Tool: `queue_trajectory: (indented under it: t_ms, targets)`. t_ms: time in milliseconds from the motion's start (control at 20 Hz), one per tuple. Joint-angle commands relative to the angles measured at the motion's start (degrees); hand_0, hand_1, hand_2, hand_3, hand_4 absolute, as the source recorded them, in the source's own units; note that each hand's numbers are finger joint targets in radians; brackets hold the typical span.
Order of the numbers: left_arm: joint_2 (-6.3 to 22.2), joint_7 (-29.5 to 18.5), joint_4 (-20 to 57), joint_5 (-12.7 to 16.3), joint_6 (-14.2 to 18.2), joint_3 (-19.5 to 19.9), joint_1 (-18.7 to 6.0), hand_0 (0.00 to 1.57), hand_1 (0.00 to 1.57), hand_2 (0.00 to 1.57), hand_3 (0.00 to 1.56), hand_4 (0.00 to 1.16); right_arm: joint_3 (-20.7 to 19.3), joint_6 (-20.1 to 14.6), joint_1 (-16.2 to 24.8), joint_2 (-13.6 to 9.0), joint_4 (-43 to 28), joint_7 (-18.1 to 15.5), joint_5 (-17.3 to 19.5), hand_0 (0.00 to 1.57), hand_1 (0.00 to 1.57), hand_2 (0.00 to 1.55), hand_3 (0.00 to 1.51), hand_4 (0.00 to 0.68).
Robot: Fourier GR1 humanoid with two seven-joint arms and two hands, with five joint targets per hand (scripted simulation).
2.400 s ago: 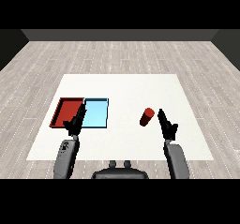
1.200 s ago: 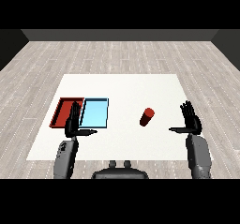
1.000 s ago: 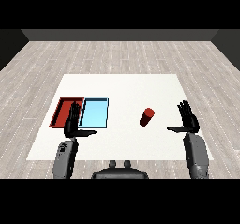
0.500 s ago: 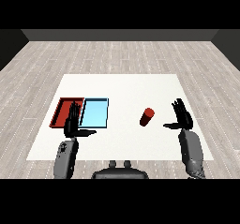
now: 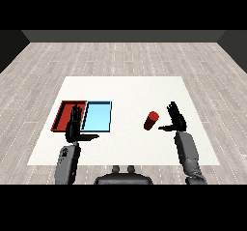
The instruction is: Pick the red can and put it in the red box
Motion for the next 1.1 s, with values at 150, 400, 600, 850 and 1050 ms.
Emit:
queue_trajectory:
  t_ms: [150, 400, 600, 850, 1050]
  targets:
    - [-0.2, -1.1, 1.4, -0.4, 1.0, 0.9, -1.2, 0.00, 0.00, 0.00, 0.00, 0.00, 1.3, -0.4, -5.0, 2.4, 10.7, -5.2, 2.0, 0.00, 0.00, 0.00, 0.00, 0.000]
    - [0.4, -1.6, -1.2, 0.3, -1.1, 0.1, 3.1, 0.00, 0.00, 0.00, 0.00, 0.00, 2.9, -0.9, -1.3, 4.5, 6.6, -2.4, 1.0, 0.00, 0.00, 0.00, 0.00, 0.000]
    - [0.3, 1.3, 0.3, 1.2, -0.1, 0.8, -2.2, 0.00, 0.00, 0.00, 0.00, 0.00, 1.1, 1.1, -6.0, 2.2, 15.8, -6.1, 1.0, 0.00, 0.00, 0.00, 0.00, 0.000]
    - [1.8, -1.3, -2.4, 2.0, -3.0, 1.4, 4.0, 0.00, 0.00, 0.00, 0.00, 0.00, 2.4, -1.4, -4.9, 4.2, 6.8, 1.7, -1.0, 0.00, 0.00, 0.00, 0.00, 0.000]
    - [-0.1, -1.2, 0.6, -1.3, 0.4, -0.3, 0.3, 0.00, 0.00, 0.00, 0.00, 0.00, 3.7, -0.9, -2.6, 5.6, 7.8, -0.6, -0.5, 0.00, 0.00, 0.00, 0.00, 0.000]
